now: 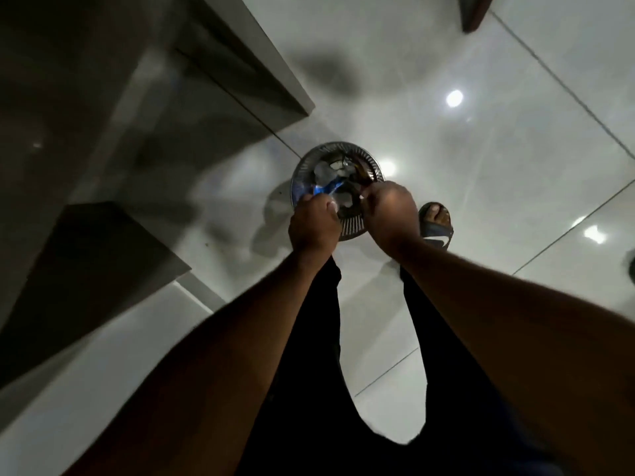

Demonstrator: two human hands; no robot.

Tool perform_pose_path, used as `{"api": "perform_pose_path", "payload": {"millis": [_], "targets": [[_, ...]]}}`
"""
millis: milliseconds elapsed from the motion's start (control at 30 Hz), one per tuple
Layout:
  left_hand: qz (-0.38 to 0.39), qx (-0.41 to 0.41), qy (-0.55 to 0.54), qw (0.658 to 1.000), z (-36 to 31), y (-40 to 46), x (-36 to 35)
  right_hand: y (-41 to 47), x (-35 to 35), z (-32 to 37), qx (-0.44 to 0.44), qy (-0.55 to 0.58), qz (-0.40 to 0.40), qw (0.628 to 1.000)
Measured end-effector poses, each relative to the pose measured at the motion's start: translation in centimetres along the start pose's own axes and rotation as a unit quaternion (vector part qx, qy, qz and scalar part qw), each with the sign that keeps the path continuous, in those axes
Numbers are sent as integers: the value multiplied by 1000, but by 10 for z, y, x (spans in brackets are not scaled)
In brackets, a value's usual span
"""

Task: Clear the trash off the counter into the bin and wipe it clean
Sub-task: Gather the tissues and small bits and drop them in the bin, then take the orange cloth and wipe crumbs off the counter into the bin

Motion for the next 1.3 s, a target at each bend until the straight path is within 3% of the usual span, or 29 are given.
{"api": "perform_pose_path", "payload": {"millis": [200,333,500,633,733,800,900,1033,1133,1200,1300], "targets": [[30,4,3,1000,-5,34,-33,28,-31,-14,-42,-14,24,999],[31,1,-12,999,-27,32,-9,26,-11,-6,-23,2,3,1000],[-74,-72,-169,980,-97,-3,119,1,84,49,67,122,-99,985],[-195,-268,-251,910,-172,-49,259,-14,180,107,87,135,-148,976],[-309,-324,-235,863,-208,-44,349,1,245,170,117,145,-178,966],[-369,-316,-202,850,-220,-17,407,21,285,225,183,136,-214,950],[-410,-267,-123,863,-219,45,466,56,324,299,266,102,-258,923],[-378,-178,7,909,-176,130,494,105,341,371,324,43,-247,912],[-349,-125,91,924,-135,171,480,133,338,407,360,17,-250,899],[-294,-70,83,950,-116,191,467,153,335,425,369,1,-238,898],[-288,-40,63,955,-109,209,459,189,336,446,392,-28,-246,886]]}}
Point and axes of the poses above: each hand's wrist, its own y-axis towards the middle knuckle, its own x-axis out of the back of the hand, z = x × y, the point moved 3 cm from there along y, towards the middle knuckle, and after that the axes turned 10 degrees about -z, right-handed, at the moved point
